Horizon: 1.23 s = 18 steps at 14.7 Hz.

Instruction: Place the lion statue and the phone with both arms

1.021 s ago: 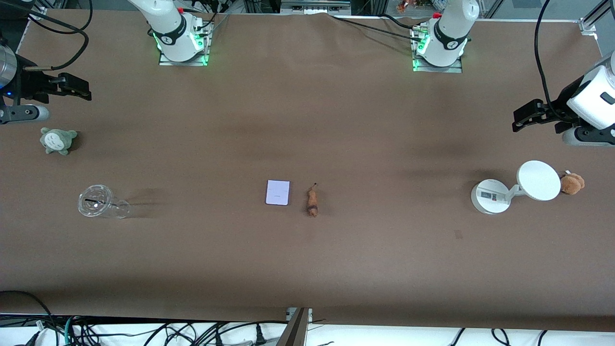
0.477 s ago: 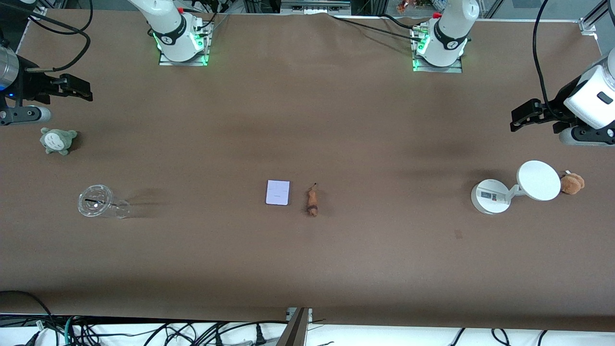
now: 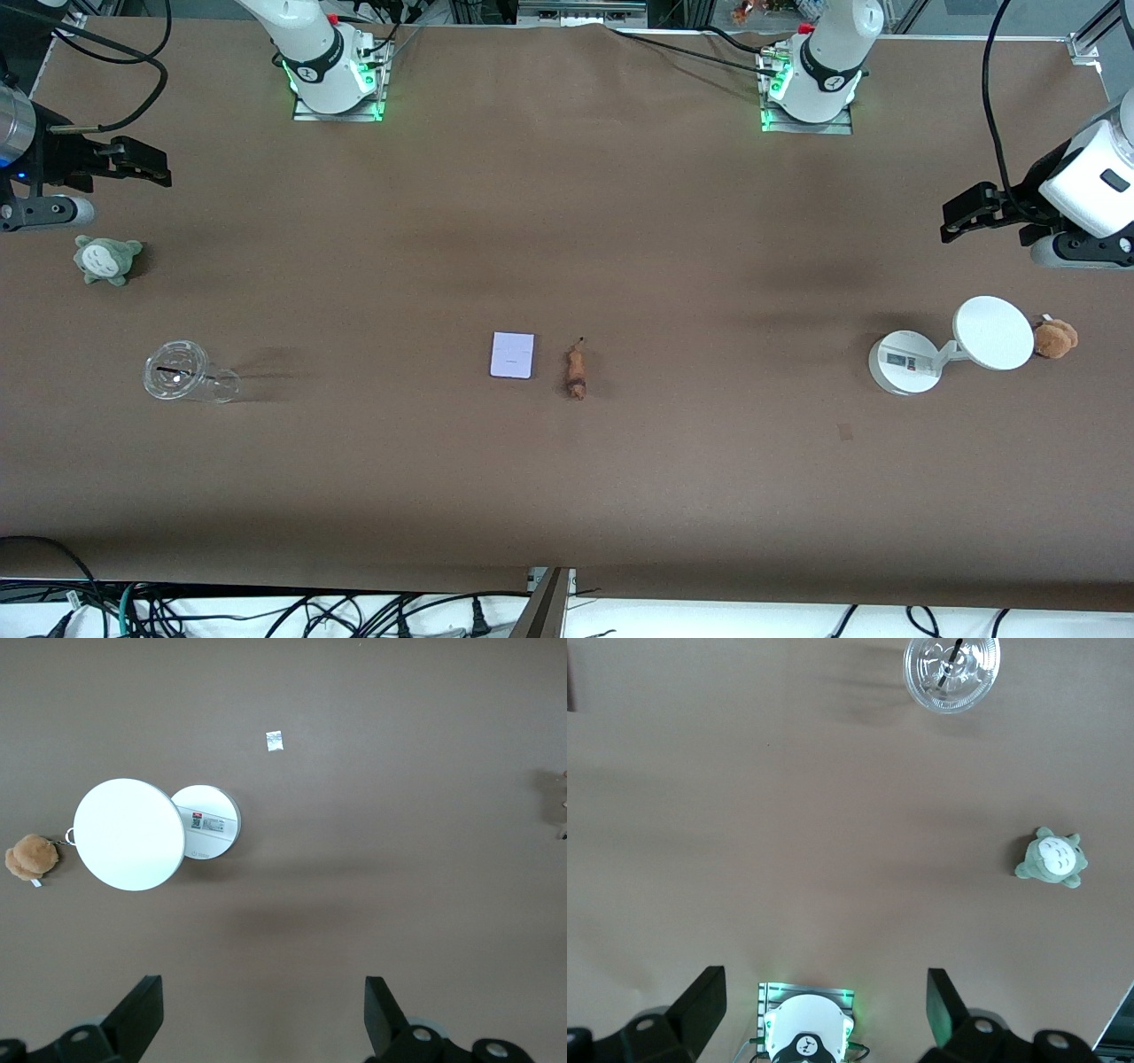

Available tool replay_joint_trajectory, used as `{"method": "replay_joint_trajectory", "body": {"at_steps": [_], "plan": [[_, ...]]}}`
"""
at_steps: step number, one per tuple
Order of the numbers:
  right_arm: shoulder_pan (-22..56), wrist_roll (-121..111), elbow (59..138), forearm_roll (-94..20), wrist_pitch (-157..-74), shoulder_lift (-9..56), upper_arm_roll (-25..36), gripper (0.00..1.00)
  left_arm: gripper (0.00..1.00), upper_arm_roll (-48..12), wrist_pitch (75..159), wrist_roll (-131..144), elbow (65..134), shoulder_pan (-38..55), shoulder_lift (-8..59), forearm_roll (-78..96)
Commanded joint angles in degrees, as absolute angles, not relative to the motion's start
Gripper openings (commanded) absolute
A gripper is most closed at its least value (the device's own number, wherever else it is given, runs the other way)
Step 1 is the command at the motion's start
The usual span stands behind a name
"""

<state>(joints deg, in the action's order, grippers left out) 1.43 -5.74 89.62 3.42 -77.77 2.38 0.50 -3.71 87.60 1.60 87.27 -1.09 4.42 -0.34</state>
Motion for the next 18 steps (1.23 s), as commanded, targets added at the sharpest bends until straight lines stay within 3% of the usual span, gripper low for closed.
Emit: {"method": "replay_joint_trajectory", "body": {"at_steps": [1, 18], "plan": [[1.1, -5.4, 89.3, 3.1, -77.9, 2.4, 0.1, 1.0, 1.0, -3.8, 87.1, 1.3, 86.0, -1.0, 5.0, -0.7], [1.1, -5.4, 89.3, 3.1, -77.9, 2.4, 0.1, 1.0, 1.0, -4.3, 88.2, 0.4, 85.6, 0.2, 6.2, -0.4]]}}
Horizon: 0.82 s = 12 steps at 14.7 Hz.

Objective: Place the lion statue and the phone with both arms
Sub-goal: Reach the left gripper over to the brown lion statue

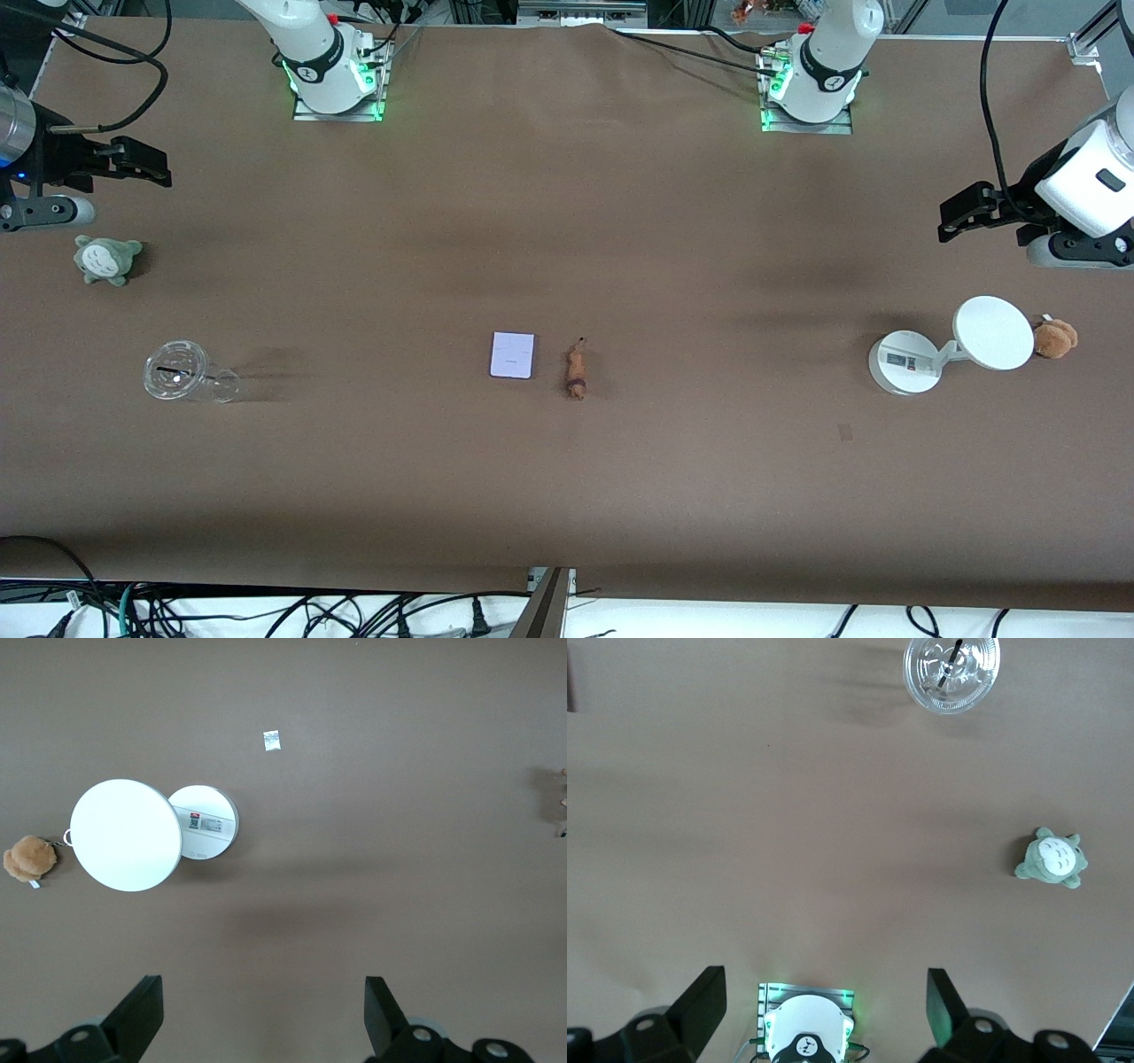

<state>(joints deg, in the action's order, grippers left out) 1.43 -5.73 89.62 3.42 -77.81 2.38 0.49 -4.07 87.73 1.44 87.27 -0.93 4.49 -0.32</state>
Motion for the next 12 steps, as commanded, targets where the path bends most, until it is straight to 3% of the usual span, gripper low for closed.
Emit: {"method": "replay_joint_trajectory", "body": {"at_steps": [1, 7, 12], "plan": [[1.1, -5.4, 89.3, 3.0, -77.9, 2.4, 0.1, 1.0, 1.0, -4.3, 88.6, 0.5, 83.5, 0.4, 7.3, -0.5], [1.1, -5.4, 89.3, 3.0, -77.9, 2.4, 0.1, 1.0, 1.0, -4.2, 88.0, 0.5, 82.2, 2.0, 12.7, -2.1], [1.1, -5.4, 89.3, 3.0, -78.0, 2.4, 0.1, 1.0, 1.0, -4.4, 87.0, -3.4, 82.0, 1.8, 13.4, -1.2]]}}
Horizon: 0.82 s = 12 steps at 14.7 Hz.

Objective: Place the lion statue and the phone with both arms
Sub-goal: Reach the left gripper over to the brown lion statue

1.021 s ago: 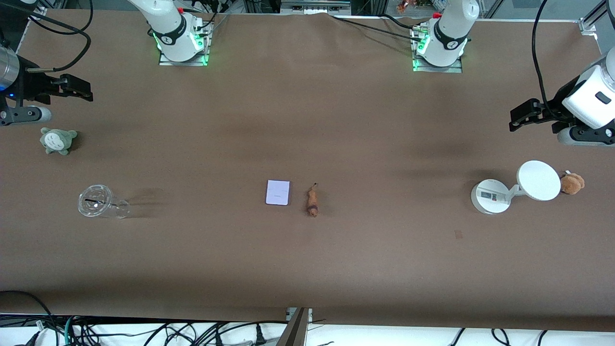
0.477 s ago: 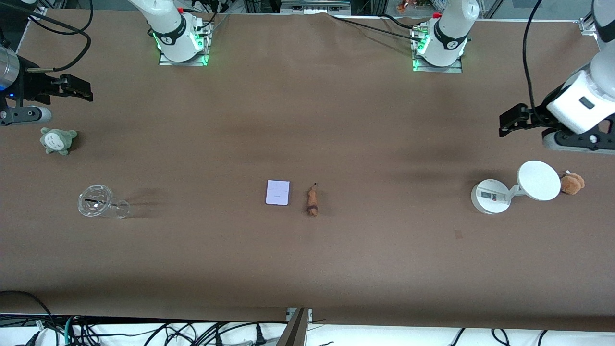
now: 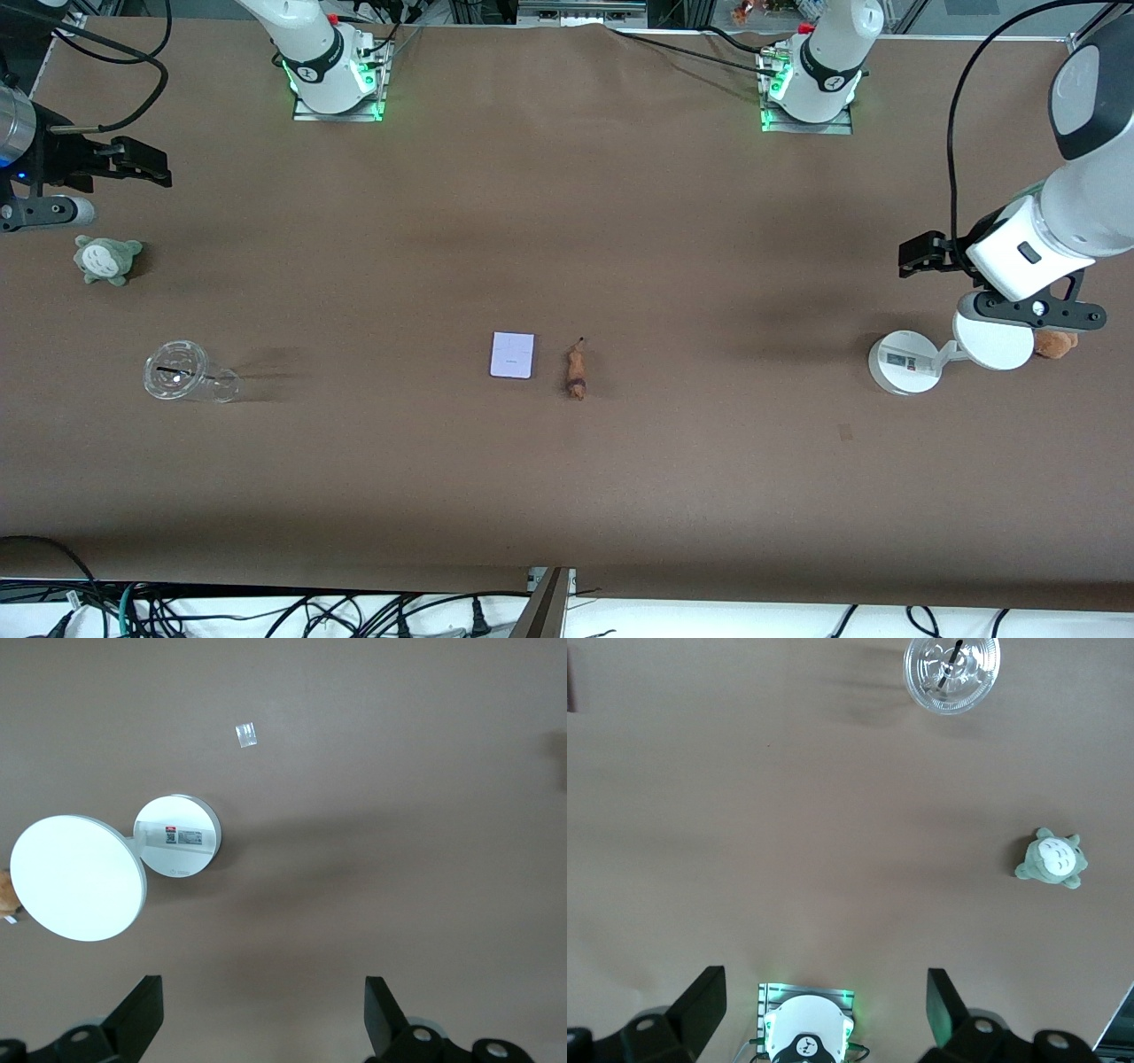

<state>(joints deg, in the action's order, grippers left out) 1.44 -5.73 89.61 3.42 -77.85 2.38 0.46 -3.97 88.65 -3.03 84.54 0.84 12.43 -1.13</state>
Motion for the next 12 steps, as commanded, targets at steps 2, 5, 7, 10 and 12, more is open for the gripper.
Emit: {"method": "replay_joint_trajectory", "body": {"at_steps": [2, 5, 7, 10, 12], "plan": [[1.1, -5.4, 89.3, 3.0, -77.9, 2.4, 0.1, 1.0, 1.0, -4.4, 87.3, 5.2, 81.9, 5.1, 15.6, -0.6], [1.1, -5.4, 89.3, 3.0, -77.9, 2.4, 0.1, 1.0, 1.0, -4.4, 93.7, 18.7, 80.9, 9.9, 21.9, 4.7], [1.1, -5.4, 89.3, 3.0, -77.9, 2.4, 0.0, 1.0, 1.0, -4.4, 100.9, 25.8, 80.1, 14.0, 26.7, 6.5], [1.1, -5.4, 89.3, 3.0, -77.9, 2.4, 0.1, 1.0, 1.0, -4.3, 107.8, 36.9, 75.6, 20.5, 34.8, 6.5], [1.1, -5.5, 89.3, 3.0, -77.9, 2.4, 0.1, 1.0, 1.0, -4.1, 112.6, 42.6, 74.2, 24.8, 38.2, 6.2]]}}
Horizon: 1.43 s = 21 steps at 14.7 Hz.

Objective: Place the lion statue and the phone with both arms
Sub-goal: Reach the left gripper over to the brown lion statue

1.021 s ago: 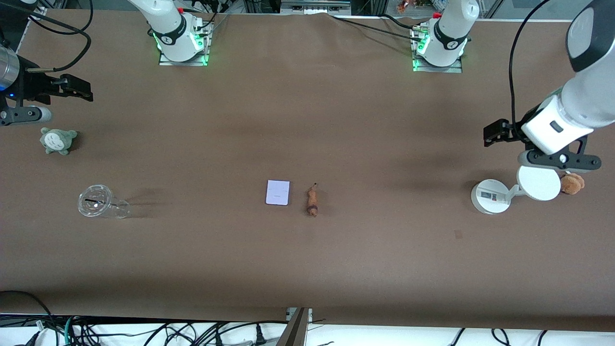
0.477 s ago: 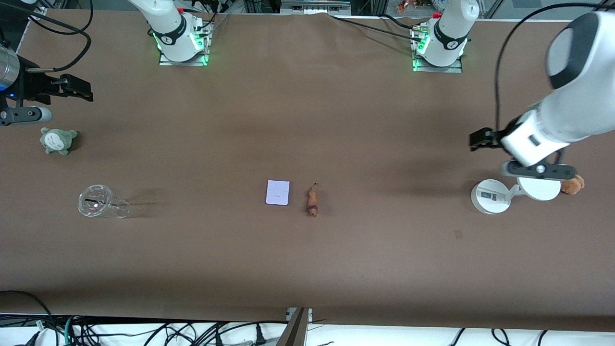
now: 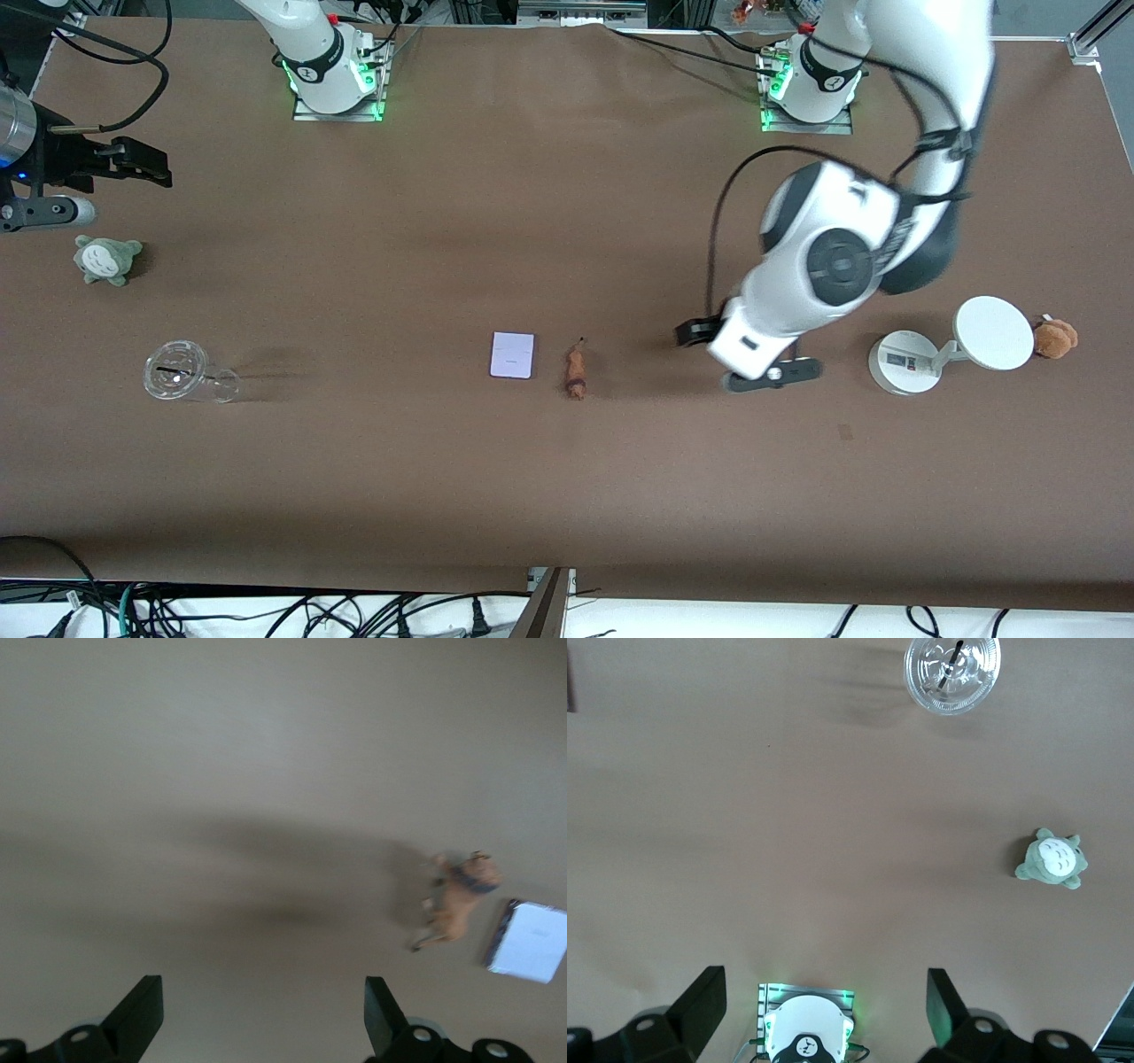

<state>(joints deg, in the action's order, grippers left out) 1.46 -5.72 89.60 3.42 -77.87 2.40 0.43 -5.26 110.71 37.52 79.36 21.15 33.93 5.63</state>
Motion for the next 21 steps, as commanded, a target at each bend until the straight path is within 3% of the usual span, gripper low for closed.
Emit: {"method": "replay_joint_trajectory", "body": {"at_steps": [1, 7, 9, 12, 17, 21], "plan": [[1.1, -5.6, 89.3, 3.0, -78.0, 2.4, 0.1, 1.0, 1.0, -3.9, 115.0, 45.2, 73.7, 26.8, 39.5, 6.0], [1.0, -6.0, 89.3, 3.1, -78.0, 2.4, 0.1, 1.0, 1.0, -3.6, 127.8, 52.7, 73.5, 32.2, 45.6, 5.5], [1.0, -6.0, 89.3, 3.1, -78.0, 2.4, 0.1, 1.0, 1.0, -0.9, 131.6, 53.7, 73.0, 35.8, 48.2, 5.4], [1.0, -6.0, 89.3, 3.1, -78.0, 2.4, 0.1, 1.0, 1.0, 3.9, 132.2, 54.8, 69.3, 40.4, 52.5, 5.4], [1.0, -6.0, 89.3, 3.1, -78.0, 2.4, 0.1, 1.0, 1.0, 4.9, 132.3, 54.5, 63.6, 40.9, 56.9, 3.7], [0.9, -6.0, 89.3, 3.1, -78.0, 2.4, 0.1, 1.0, 1.0, 4.8, 133.8, 54.6, 63.3, 41.3, 58.4, 1.4]]}}
